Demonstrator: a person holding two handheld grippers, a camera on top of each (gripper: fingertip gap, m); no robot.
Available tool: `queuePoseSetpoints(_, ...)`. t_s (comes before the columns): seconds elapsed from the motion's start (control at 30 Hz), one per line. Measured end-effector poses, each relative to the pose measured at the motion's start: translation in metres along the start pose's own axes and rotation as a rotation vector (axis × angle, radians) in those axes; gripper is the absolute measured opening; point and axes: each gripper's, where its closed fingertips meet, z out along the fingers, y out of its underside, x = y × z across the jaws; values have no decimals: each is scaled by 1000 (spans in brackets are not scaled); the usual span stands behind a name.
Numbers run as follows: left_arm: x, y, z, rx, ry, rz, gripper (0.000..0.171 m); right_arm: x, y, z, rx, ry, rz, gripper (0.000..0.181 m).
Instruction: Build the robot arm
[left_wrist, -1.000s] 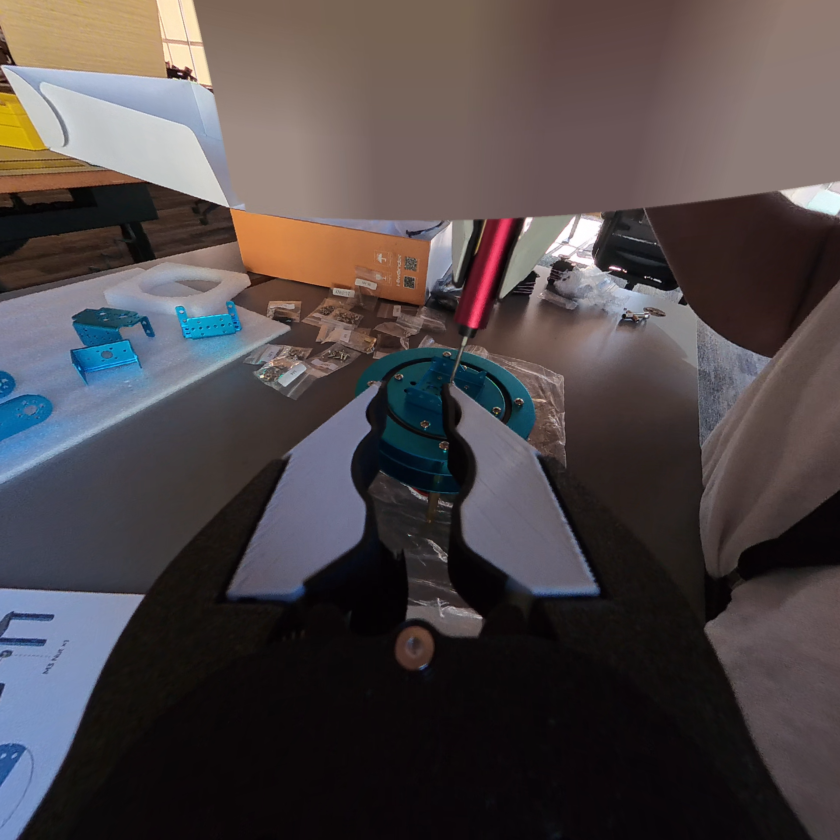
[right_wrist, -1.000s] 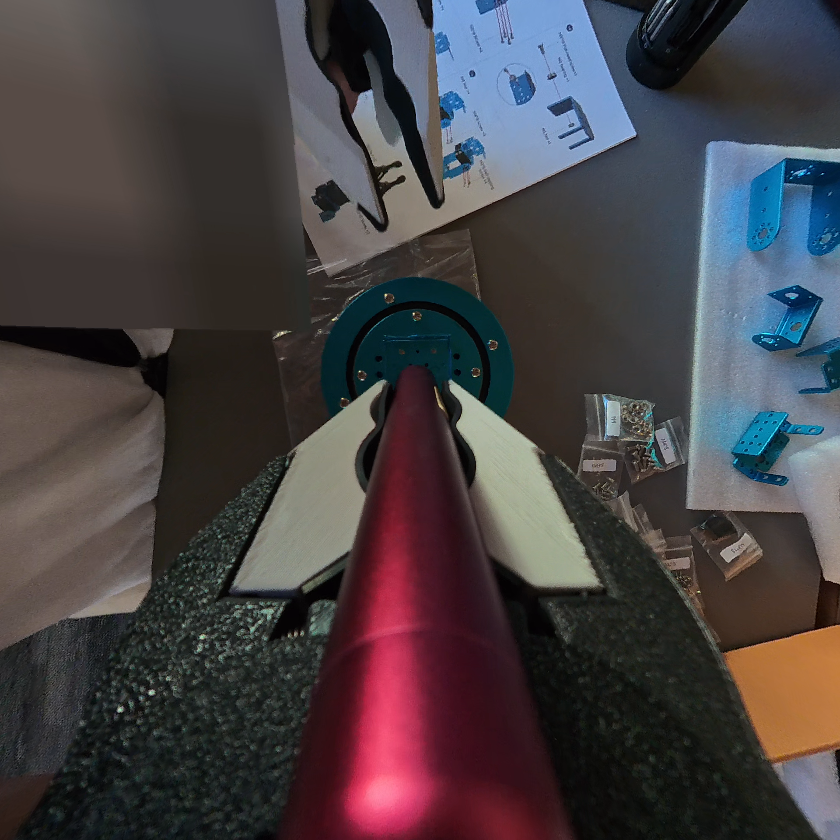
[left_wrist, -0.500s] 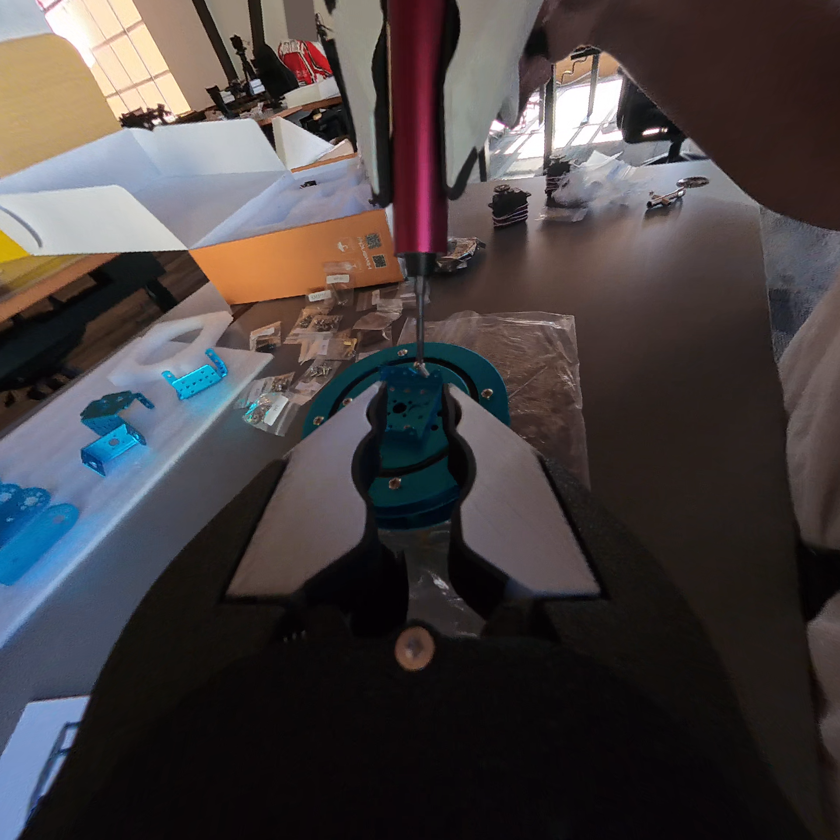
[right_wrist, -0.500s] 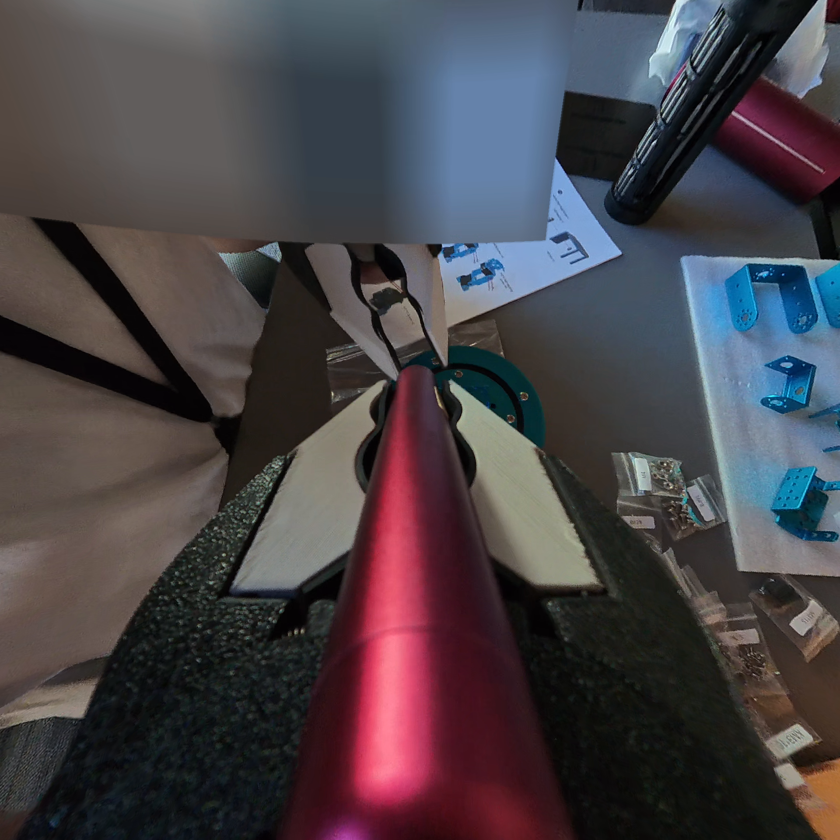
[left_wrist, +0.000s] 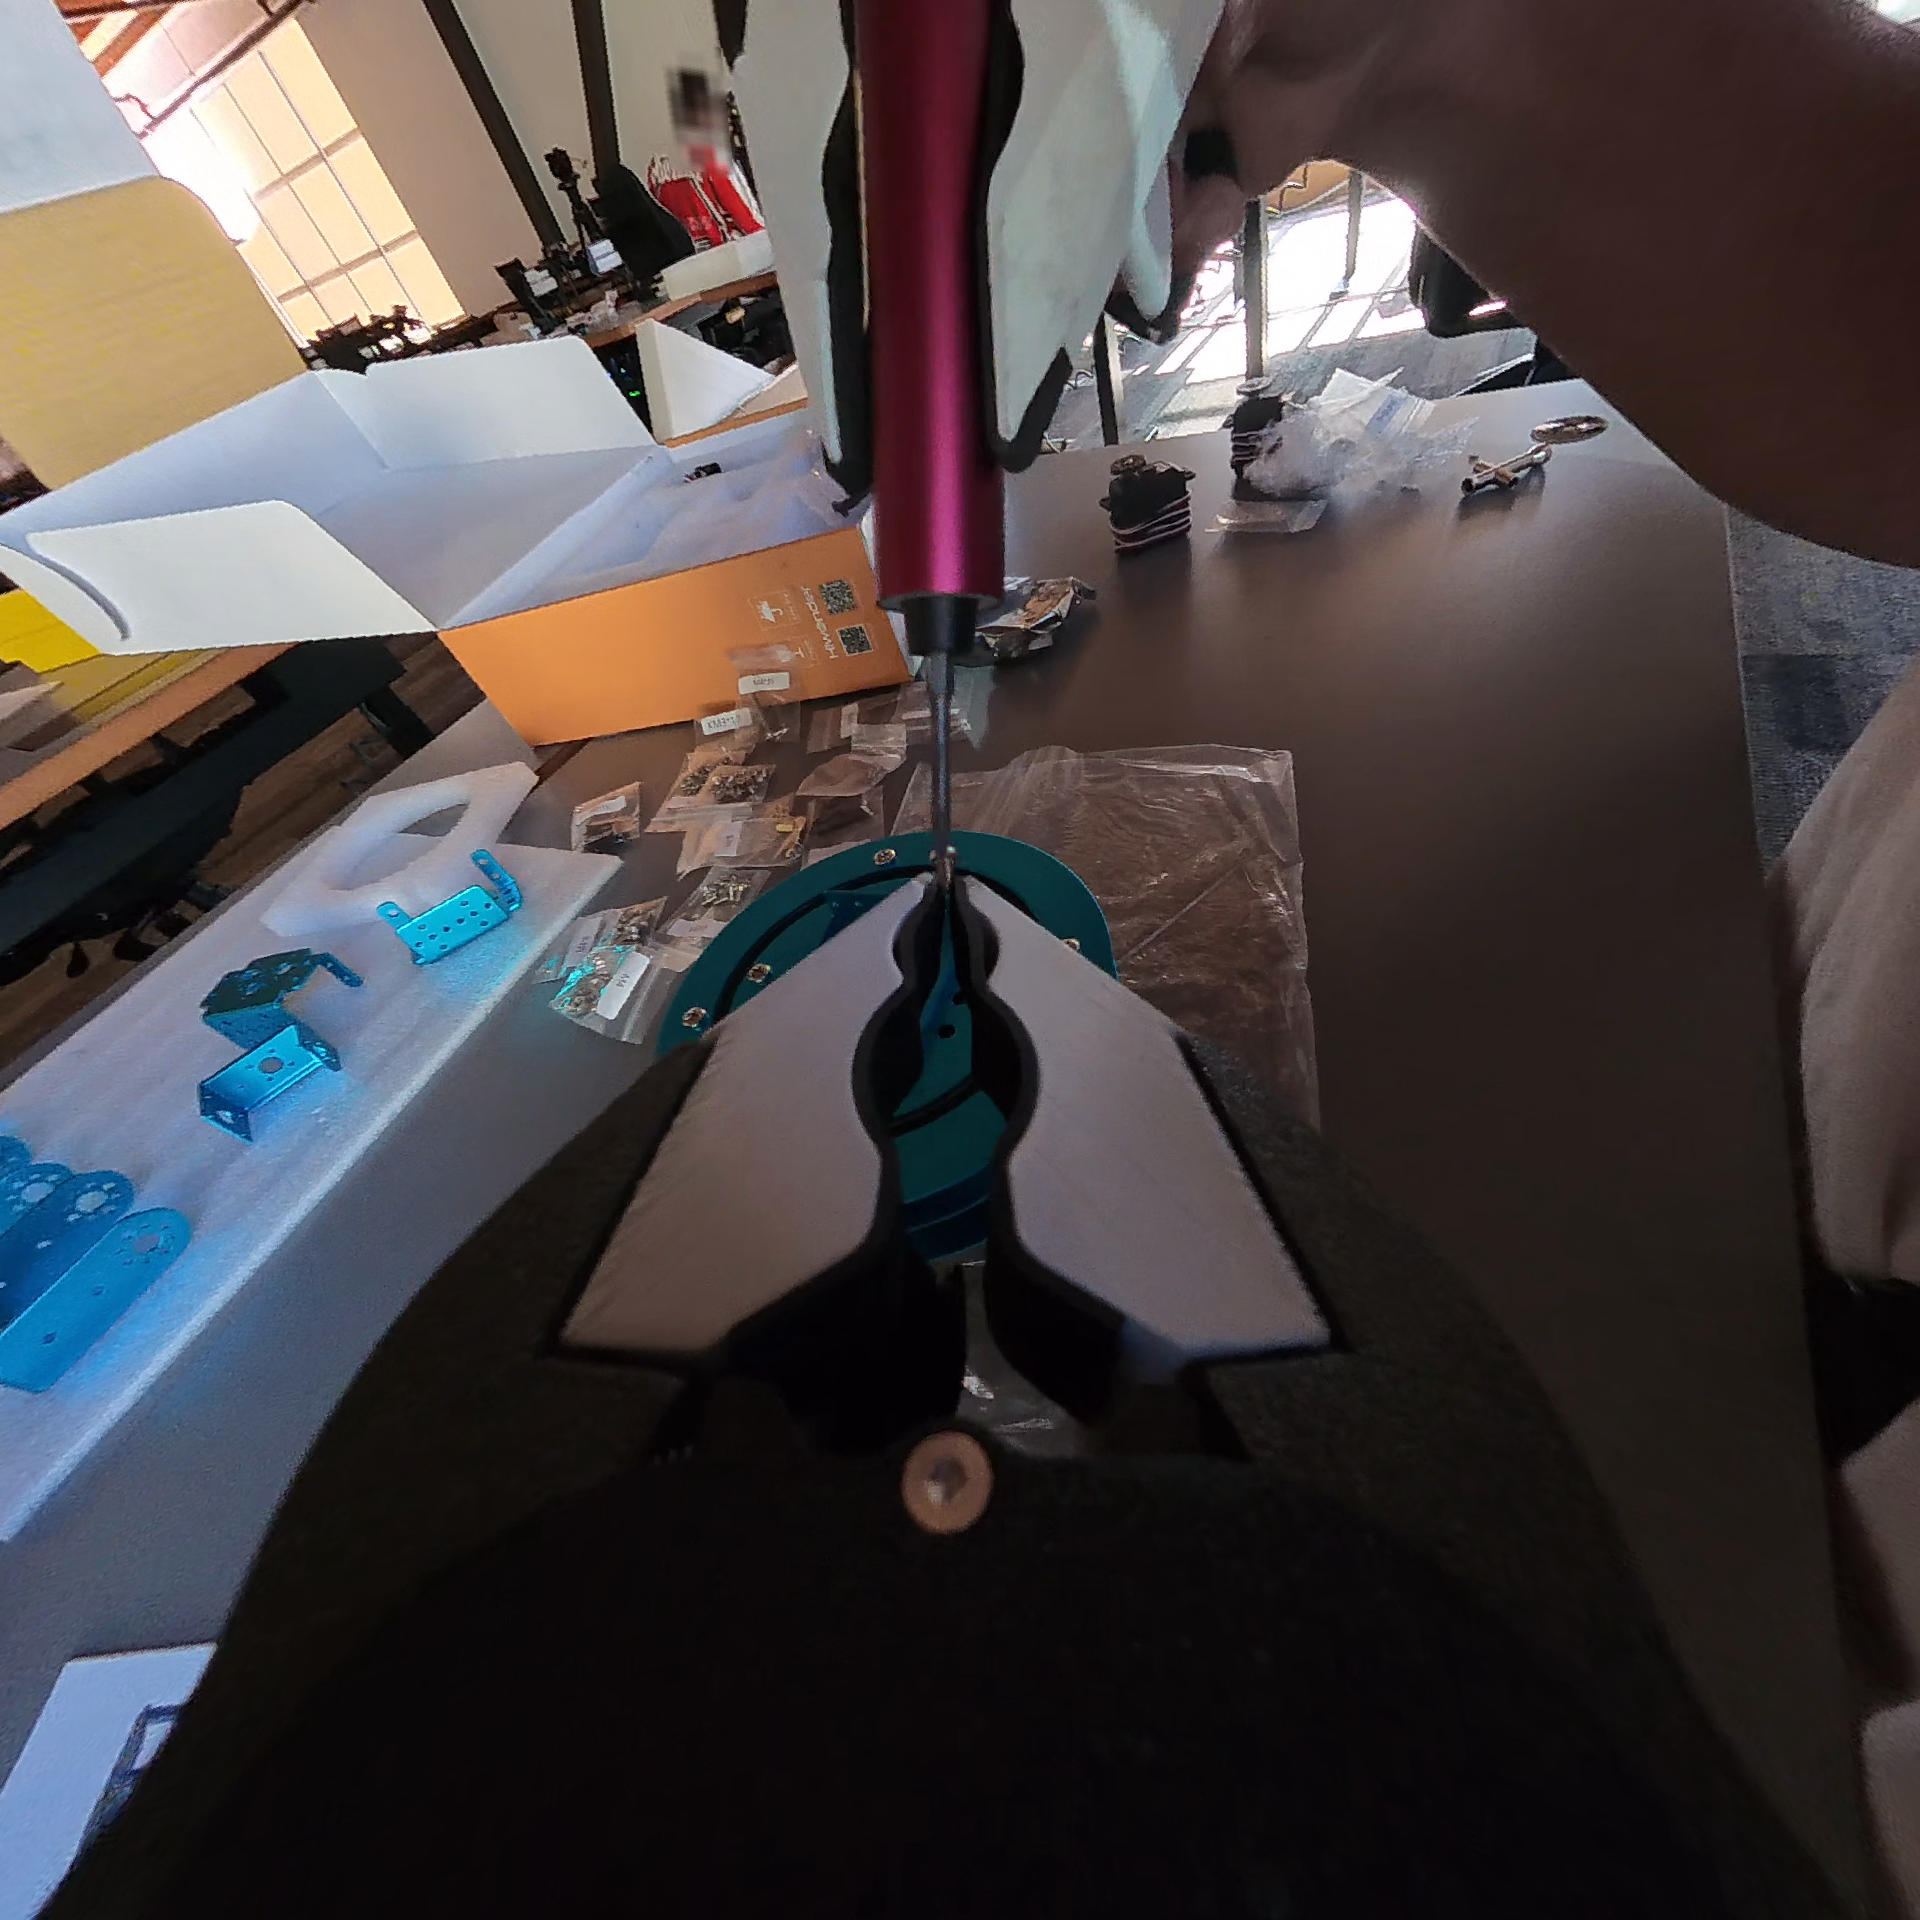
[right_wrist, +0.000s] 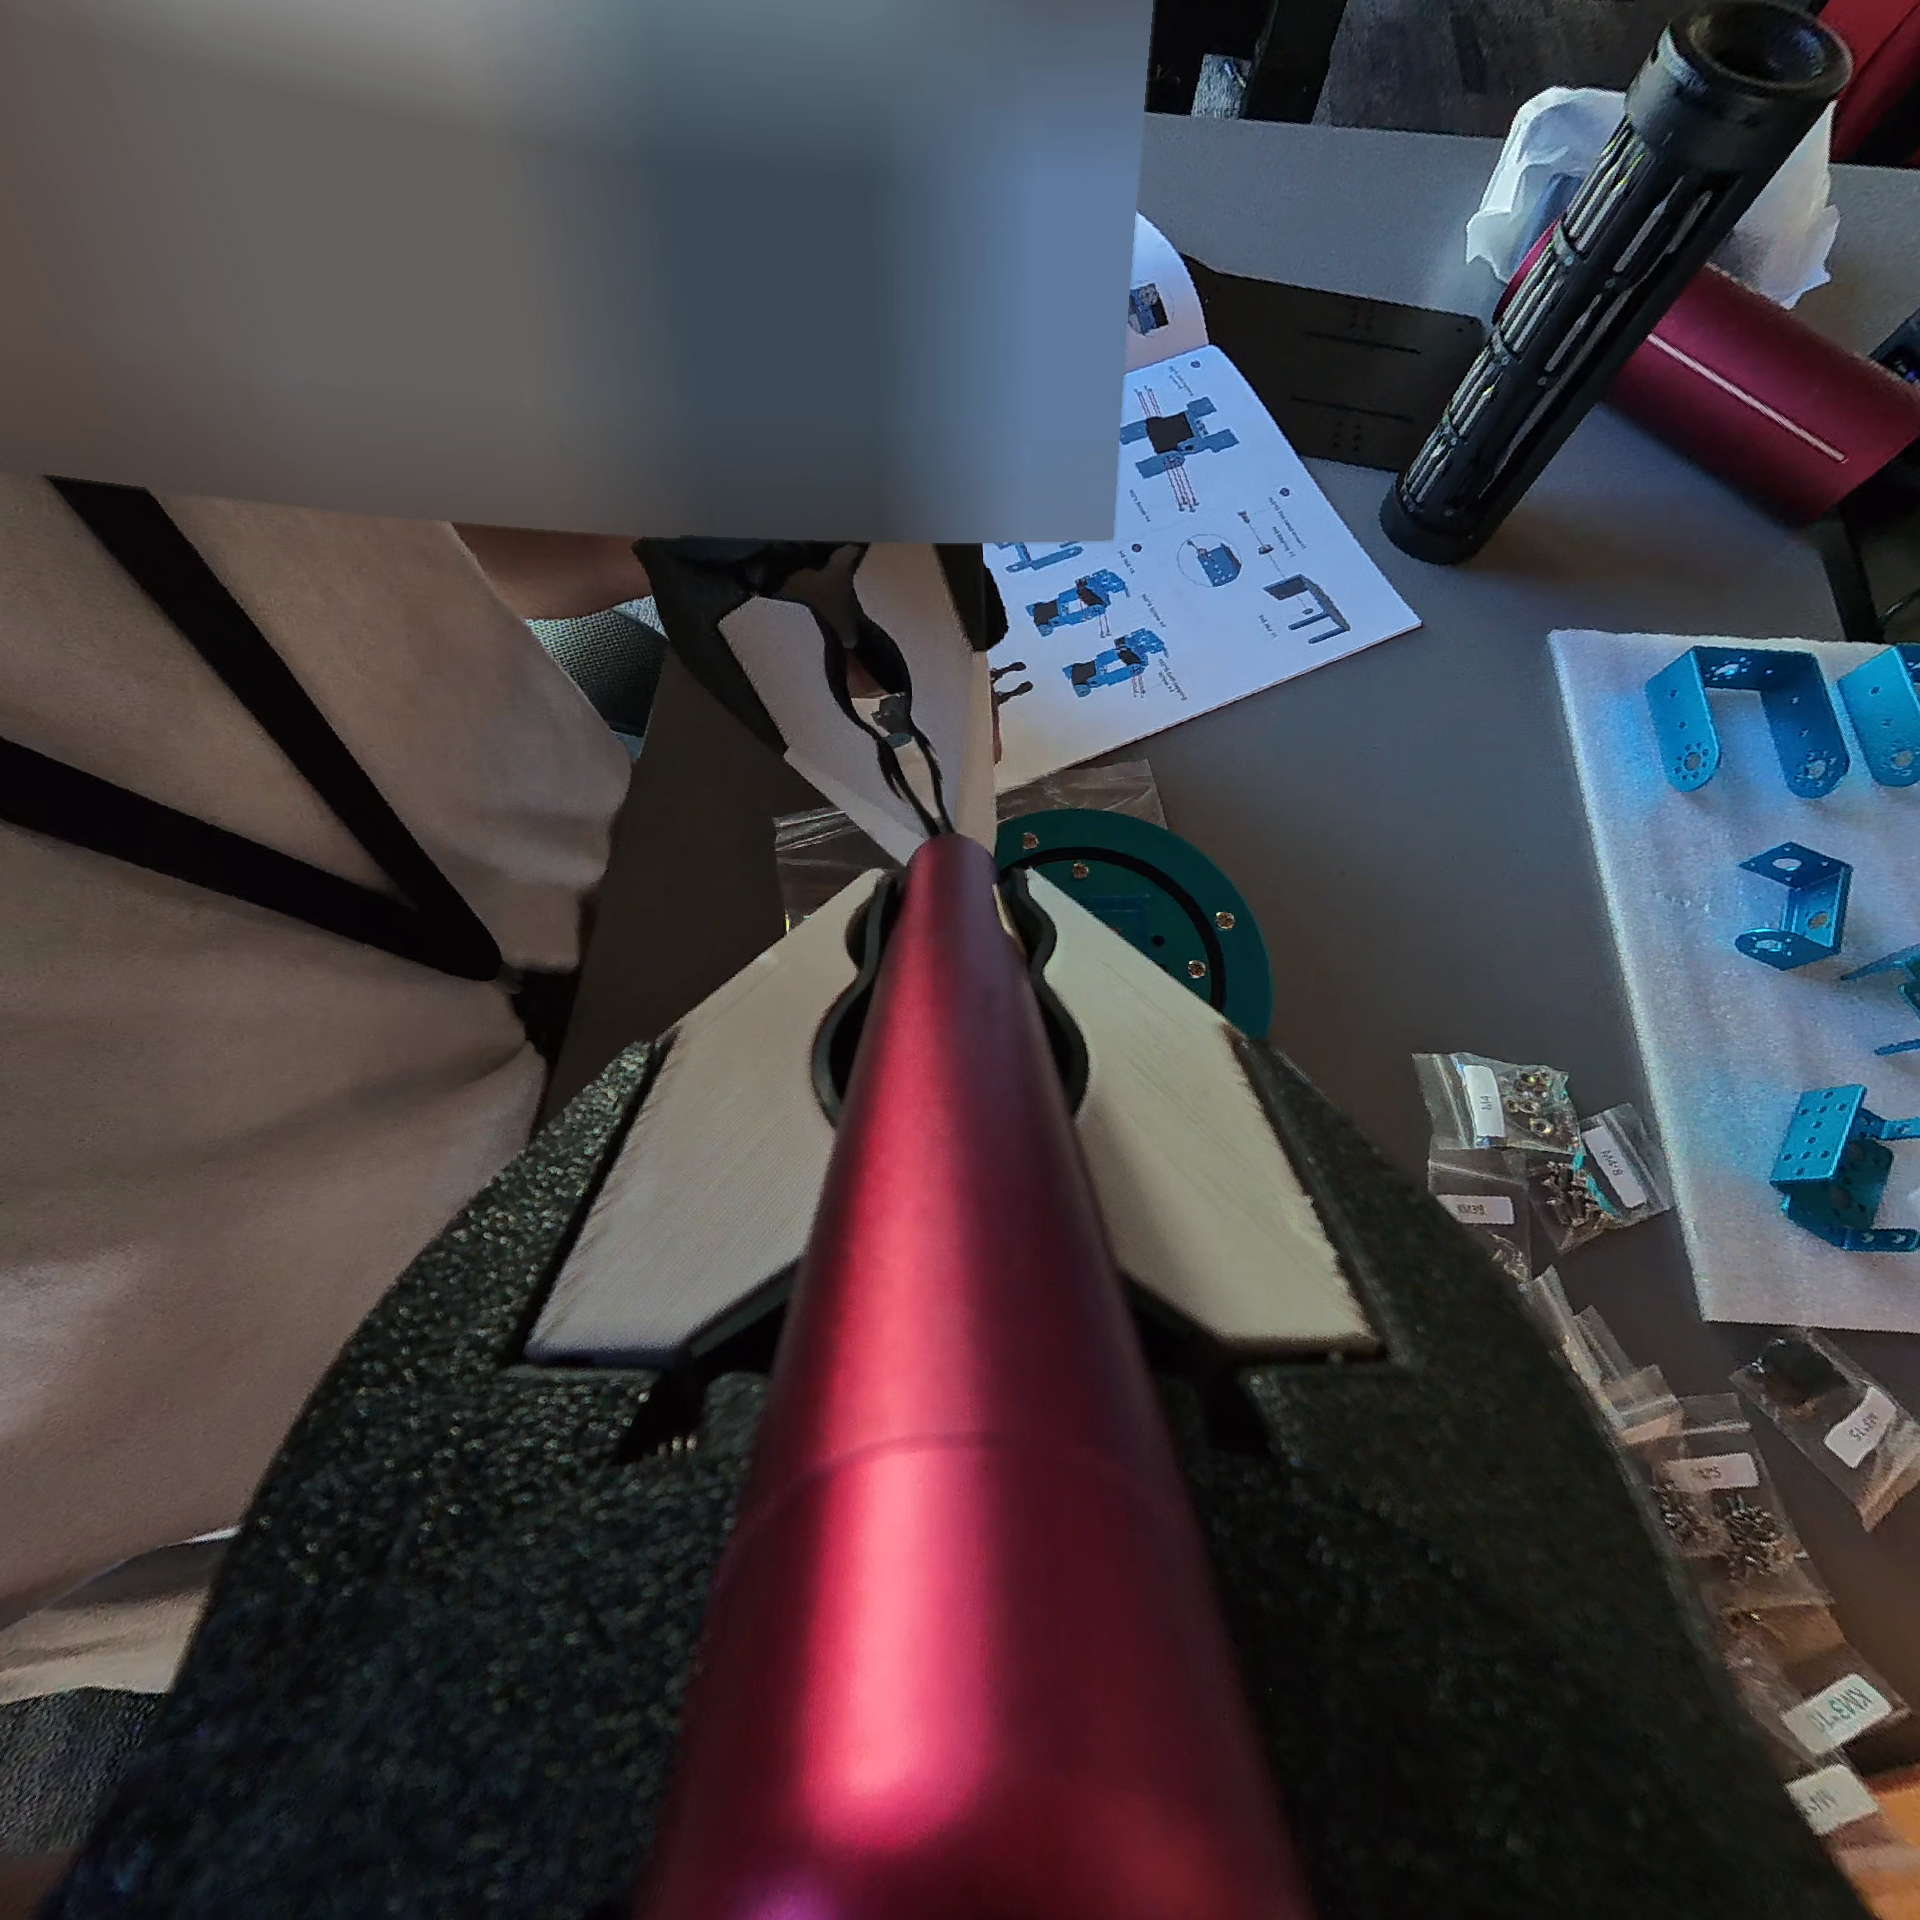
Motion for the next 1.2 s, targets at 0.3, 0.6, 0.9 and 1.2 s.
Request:
queuePoseSetpoints(0.3, -1, -4, -5, 52, -5, -36, 0, -1, 3, -1, 26, 14, 16, 21)
queuePoseSetpoints(0.6, 4, -11, -10, 96, 21, -49, 0, -5, -2, -1, 63, 0, 18, 21)
queuePoseSetpoints(0.9, 3, -10, -10, 96, 22, -45, 0, -4, -4, -3, 77, 1, 18, 23)
queuePoseSetpoints(1.2, 3, -7, -10, 89, 21, -39, 0, -4, -6, -4, 82, 1, 12, 21)
